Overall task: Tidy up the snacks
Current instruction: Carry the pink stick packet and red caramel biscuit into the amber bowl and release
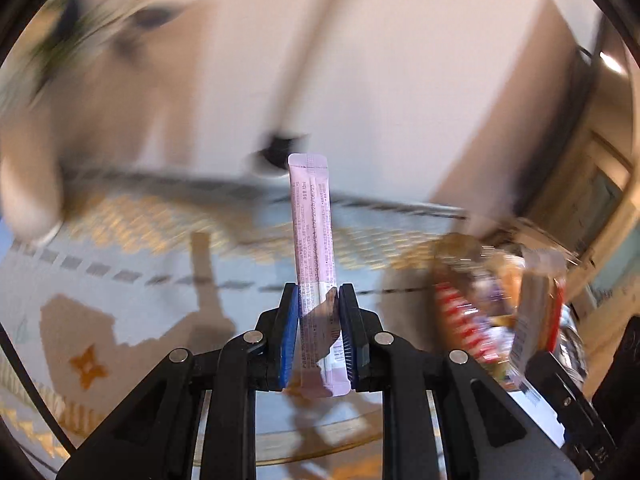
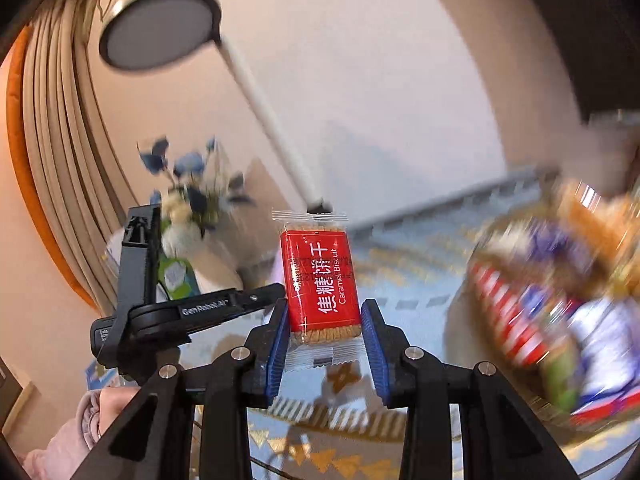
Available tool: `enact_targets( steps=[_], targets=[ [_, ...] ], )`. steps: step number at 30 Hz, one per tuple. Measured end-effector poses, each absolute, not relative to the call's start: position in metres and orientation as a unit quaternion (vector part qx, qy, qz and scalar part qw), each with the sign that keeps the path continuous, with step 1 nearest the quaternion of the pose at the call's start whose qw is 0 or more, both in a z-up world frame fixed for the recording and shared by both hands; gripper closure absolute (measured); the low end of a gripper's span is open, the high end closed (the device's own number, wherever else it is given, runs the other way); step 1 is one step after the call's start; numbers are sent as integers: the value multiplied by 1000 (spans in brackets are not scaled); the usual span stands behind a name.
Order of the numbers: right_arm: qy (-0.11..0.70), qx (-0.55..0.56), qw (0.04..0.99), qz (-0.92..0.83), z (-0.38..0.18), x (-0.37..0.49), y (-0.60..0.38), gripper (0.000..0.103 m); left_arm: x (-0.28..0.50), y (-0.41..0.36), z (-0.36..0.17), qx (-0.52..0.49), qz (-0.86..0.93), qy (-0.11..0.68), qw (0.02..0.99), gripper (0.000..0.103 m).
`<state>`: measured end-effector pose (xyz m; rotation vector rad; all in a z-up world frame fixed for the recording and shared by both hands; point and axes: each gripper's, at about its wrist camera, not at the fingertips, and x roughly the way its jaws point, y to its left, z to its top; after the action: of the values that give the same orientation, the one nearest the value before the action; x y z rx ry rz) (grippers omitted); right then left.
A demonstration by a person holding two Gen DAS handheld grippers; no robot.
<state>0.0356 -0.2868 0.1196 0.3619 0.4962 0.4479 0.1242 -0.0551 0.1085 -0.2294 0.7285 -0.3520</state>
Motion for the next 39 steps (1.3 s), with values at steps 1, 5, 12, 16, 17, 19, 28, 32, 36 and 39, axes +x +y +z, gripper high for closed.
enact_targets(
  steps=[1,5,12,16,17,19,28,32,36,39],
  targets=[
    [242,174,930,215,128,35,-295,68,125,-68,117,-101,-180,355,912,86],
    [246,160,939,179,147,30,-333,68,136,-135,150,-73,-235,360,900,86],
    [271,207,933,114,134,21,-406,68,154,-240,173,-40,-313,369,874,86],
    [289,214,928,96,129,22,-425,68,170,-286,162,-16,-334,406,851,85],
    [299,206,928,88,128,24,-426,68,172,-292,159,-12,-336,414,846,82],
    [311,198,926,81,124,25,-427,50,174,-303,152,5,-330,434,838,55],
    [321,200,923,71,118,26,-437,8,176,-289,143,28,-293,445,846,18],
    [321,216,920,64,119,28,-439,8,174,-275,144,39,-258,446,856,18],
    [338,236,909,59,128,32,-445,5,157,-256,152,74,-196,431,878,15],
    [397,210,892,56,127,42,-437,2,138,-238,151,89,-145,416,893,9]
  ],
)
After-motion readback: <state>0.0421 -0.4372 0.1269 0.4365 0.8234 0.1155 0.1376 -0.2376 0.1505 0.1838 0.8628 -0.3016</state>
